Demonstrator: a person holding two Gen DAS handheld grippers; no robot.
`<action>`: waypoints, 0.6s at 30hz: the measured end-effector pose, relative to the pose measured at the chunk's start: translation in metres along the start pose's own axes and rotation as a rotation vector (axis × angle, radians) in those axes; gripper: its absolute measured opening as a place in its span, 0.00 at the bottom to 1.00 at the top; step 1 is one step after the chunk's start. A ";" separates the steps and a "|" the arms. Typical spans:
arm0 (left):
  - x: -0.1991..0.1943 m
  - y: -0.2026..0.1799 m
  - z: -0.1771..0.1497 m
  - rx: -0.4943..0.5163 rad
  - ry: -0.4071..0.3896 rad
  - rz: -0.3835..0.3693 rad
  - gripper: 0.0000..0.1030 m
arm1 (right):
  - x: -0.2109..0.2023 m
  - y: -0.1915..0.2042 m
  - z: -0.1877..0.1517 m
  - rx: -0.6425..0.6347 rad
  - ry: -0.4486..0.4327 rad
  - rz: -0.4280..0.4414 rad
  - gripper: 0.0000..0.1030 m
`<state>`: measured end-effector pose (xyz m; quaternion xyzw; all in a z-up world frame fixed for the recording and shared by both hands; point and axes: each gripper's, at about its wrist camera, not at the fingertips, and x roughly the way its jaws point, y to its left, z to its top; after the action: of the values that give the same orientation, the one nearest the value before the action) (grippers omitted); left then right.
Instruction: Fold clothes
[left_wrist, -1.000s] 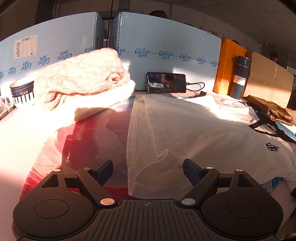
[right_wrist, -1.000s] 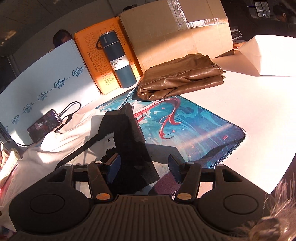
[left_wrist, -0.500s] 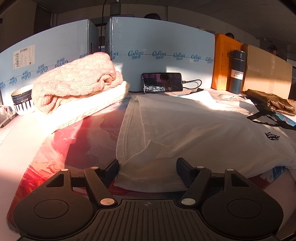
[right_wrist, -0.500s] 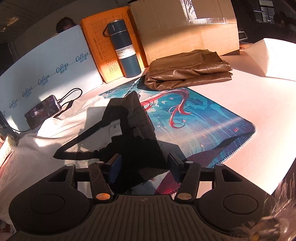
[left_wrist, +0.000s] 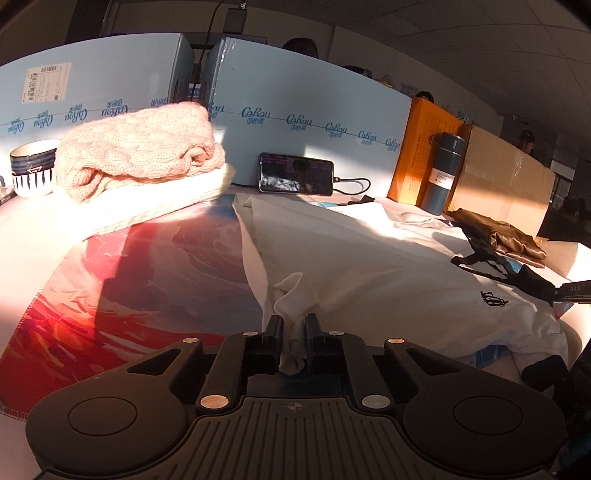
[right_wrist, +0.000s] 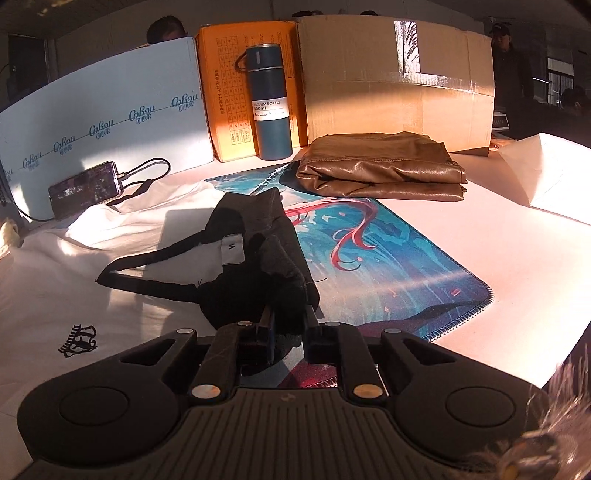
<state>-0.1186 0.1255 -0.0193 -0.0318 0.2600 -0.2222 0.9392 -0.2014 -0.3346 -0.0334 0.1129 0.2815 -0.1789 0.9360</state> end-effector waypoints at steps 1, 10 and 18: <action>-0.001 0.001 0.000 0.008 0.007 0.023 0.13 | 0.001 0.000 0.001 -0.007 0.001 -0.004 0.13; -0.005 0.004 0.016 0.090 -0.038 0.152 0.69 | -0.006 0.000 0.013 -0.081 -0.065 -0.098 0.49; 0.018 0.010 0.034 0.033 -0.038 0.019 0.62 | -0.019 0.048 0.014 -0.170 -0.068 0.376 0.59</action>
<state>-0.0842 0.1247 0.0001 -0.0183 0.2385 -0.2170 0.9464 -0.1902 -0.2902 -0.0065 0.0780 0.2379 0.0196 0.9679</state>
